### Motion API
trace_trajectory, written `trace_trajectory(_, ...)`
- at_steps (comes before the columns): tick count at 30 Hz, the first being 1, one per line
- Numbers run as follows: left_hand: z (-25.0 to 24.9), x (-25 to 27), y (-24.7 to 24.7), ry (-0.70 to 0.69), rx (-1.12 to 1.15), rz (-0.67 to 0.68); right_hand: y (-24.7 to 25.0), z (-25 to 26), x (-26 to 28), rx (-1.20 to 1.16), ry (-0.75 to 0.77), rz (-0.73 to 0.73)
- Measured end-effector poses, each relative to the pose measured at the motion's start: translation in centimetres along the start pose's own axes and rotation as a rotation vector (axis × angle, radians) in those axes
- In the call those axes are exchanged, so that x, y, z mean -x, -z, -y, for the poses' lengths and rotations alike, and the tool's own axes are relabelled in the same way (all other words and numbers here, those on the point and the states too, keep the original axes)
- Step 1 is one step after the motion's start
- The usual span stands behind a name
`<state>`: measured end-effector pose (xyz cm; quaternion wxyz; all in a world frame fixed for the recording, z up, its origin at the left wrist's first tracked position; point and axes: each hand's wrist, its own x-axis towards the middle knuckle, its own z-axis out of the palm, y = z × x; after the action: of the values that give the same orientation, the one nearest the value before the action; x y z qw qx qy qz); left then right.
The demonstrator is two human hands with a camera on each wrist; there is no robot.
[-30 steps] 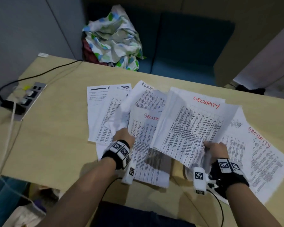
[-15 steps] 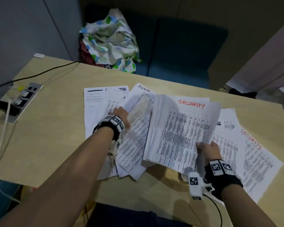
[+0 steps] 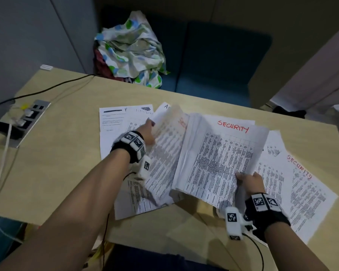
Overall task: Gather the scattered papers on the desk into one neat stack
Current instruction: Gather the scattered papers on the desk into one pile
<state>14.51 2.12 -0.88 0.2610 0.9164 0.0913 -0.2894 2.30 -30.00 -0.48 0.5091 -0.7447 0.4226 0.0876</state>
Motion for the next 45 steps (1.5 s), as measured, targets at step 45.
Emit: trace_trajectory(45, 4.7, 6.3, -7.3, 0.365, 0.657, -0.261, -9.0, 0.0, 2.4, 0.799, 0.391, 0.238)
